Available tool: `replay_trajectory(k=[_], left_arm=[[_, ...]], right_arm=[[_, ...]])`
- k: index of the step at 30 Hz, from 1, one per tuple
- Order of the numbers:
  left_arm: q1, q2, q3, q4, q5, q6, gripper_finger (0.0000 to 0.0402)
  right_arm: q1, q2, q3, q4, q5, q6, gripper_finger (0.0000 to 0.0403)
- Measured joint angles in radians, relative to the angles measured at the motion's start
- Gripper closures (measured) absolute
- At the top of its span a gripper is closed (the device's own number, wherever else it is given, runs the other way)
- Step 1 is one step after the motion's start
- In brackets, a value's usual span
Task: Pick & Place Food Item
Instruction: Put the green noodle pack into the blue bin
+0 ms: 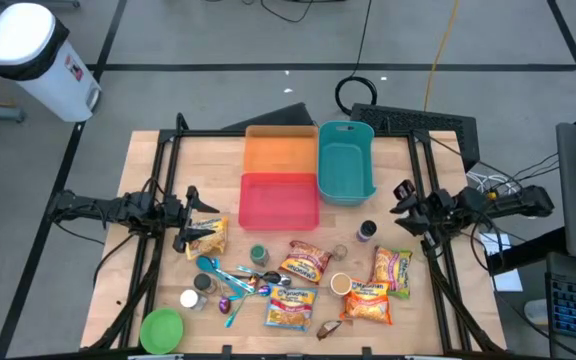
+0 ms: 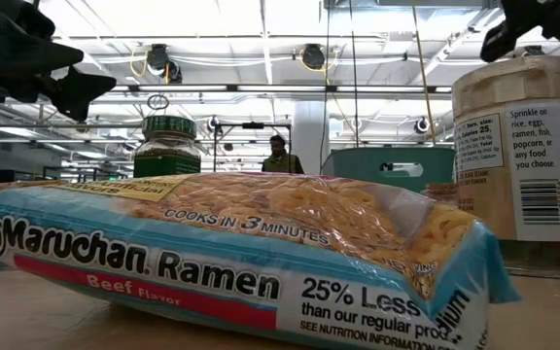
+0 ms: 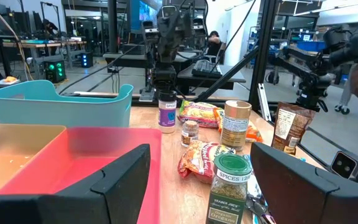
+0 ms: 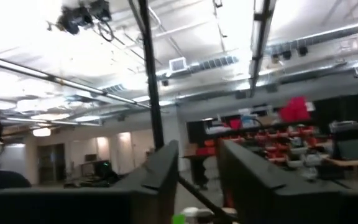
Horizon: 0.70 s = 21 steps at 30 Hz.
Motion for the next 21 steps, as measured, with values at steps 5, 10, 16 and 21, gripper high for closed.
replay_trajectory(k=[5, 10, 16, 21], left_arm=[[0.000, 0.000, 0.000, 0.000, 0.000, 0.000, 0.0119], [0.000, 0.000, 0.000, 0.000, 0.001, 0.000, 0.0119], [0.000, 0.000, 0.000, 0.002, 0.000, 0.000, 0.0119], [0.000, 0.000, 0.000, 0.002, 0.000, 0.000, 0.0119]], right_arm=[[0.073, 0.220, 0.083, 0.044, -0.001, -0.020, 0.0143], [0.152, 0.442, 0.307, -0.020, 0.000, -0.096, 0.0065], [0.223, 0.604, 0.661, -0.727, 0.245, -0.094, 0.0053], [0.239, 0.711, 0.833, -1.224, 0.471, 0.120, 0.0063]])
